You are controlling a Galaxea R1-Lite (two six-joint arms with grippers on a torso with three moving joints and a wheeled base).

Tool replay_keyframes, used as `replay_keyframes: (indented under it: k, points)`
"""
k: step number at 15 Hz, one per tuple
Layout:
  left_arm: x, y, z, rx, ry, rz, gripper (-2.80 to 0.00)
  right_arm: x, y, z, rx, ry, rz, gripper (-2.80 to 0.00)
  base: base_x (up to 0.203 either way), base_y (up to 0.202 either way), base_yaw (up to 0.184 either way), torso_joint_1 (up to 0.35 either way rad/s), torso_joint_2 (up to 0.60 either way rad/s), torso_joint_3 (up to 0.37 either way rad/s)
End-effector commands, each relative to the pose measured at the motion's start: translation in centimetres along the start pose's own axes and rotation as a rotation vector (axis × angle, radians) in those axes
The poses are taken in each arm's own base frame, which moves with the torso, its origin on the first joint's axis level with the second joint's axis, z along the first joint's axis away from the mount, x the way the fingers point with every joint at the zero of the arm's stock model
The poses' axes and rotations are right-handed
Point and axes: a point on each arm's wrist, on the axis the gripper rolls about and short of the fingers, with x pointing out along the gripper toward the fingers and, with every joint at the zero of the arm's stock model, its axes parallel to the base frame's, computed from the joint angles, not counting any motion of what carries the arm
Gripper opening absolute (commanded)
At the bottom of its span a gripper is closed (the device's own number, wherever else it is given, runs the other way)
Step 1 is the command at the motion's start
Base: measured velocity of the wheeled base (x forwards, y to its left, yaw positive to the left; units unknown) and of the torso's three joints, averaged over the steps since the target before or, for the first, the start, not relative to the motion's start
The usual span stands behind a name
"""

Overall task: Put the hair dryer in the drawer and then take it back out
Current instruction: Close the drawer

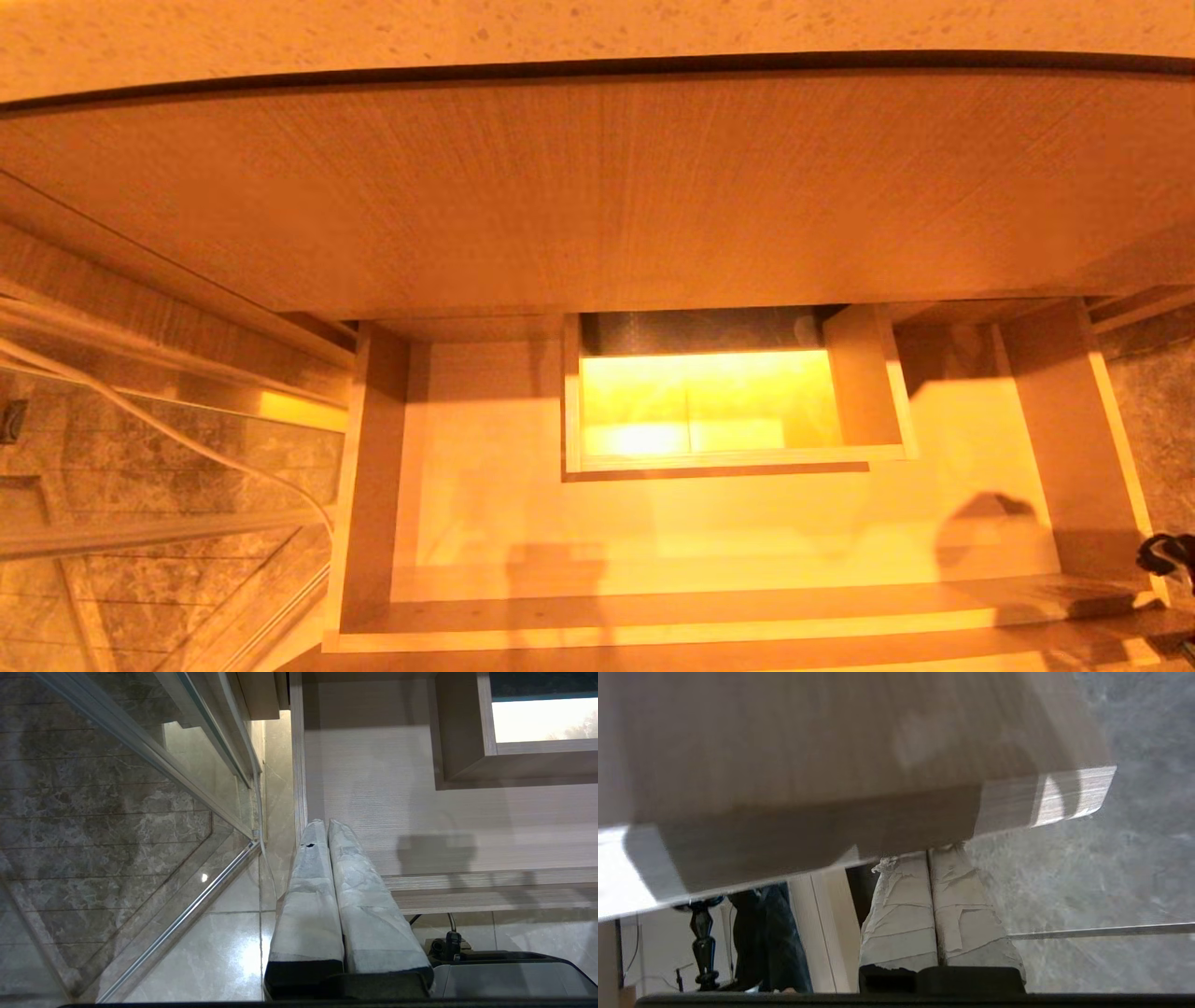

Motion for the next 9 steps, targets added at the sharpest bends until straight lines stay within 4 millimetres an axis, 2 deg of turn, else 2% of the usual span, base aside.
replay_keyframes:
  k: [1,9]
  points:
    - [0.0,0.0,0.0,0.000,0.000,0.000,-2.80,0.3,-0.1,0.6,-0.009,-0.018,-0.013,-2.80,0.000,0.000,0.000,0.000,0.00,0.000]
    - [0.0,0.0,0.0,0.000,0.000,0.000,-2.80,-0.4,-1.4,1.8,0.009,-0.135,-0.067,-2.80,0.000,0.000,0.000,0.000,0.00,0.000]
